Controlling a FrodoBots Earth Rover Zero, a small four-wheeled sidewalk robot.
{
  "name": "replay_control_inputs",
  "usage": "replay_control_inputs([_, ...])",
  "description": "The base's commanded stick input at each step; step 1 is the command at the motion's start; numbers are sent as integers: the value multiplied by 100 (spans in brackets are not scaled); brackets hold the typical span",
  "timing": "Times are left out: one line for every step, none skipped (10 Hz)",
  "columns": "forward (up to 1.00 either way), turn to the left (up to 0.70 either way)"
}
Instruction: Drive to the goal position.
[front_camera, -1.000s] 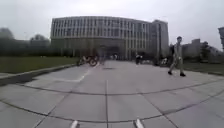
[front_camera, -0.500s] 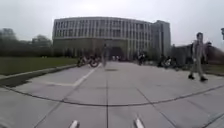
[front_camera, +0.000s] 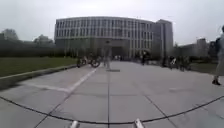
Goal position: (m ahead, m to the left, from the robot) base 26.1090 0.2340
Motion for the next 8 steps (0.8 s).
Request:
replay_control_inputs([85, -2])
replay_control_inputs([85, -2])
replay_control_inputs([85, -2])
replay_control_inputs([85, -2])
replay_control_inputs([85, -2])
replay_control_inputs([85, -2])
replay_control_inputs([85, -2])
replay_control_inputs([85, -2])
